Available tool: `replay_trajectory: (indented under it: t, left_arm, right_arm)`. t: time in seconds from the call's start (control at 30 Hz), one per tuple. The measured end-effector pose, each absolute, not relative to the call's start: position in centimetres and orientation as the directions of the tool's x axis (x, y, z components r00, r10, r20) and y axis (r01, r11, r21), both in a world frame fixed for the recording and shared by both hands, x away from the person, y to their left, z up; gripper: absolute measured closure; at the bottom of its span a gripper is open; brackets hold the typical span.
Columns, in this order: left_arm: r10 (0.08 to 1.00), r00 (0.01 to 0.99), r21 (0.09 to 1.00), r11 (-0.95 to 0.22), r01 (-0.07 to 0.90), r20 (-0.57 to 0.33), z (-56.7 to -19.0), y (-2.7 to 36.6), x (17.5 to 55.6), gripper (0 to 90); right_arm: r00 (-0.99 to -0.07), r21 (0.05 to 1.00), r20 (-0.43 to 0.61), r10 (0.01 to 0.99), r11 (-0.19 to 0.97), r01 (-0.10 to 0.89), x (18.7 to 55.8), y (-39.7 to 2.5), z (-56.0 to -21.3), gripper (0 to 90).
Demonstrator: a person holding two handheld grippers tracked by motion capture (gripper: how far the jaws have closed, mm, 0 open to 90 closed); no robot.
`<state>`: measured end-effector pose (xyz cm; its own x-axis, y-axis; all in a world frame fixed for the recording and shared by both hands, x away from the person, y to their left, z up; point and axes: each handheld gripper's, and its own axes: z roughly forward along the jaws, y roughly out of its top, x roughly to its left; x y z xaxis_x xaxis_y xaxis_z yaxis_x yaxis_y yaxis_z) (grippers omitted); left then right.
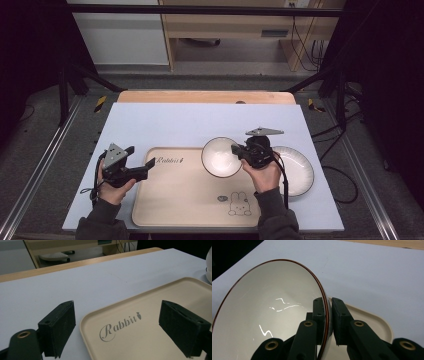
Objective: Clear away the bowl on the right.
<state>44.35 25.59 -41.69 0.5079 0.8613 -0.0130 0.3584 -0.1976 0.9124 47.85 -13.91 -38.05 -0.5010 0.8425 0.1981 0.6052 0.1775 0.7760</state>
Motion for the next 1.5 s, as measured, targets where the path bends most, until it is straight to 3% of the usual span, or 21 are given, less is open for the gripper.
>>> replay_trajectory:
  t: [1.5]
  left_arm:
    - [0.862, 0.507, 0.912, -0.199, 0.358, -0.011, -41.7, 25.6, 44.4, 13.5]
  right_arm:
    - [-0.526, 0.713, 0.195, 0.828, 0.248, 0.656, 50.1, -9.8, -42.0, 81.7]
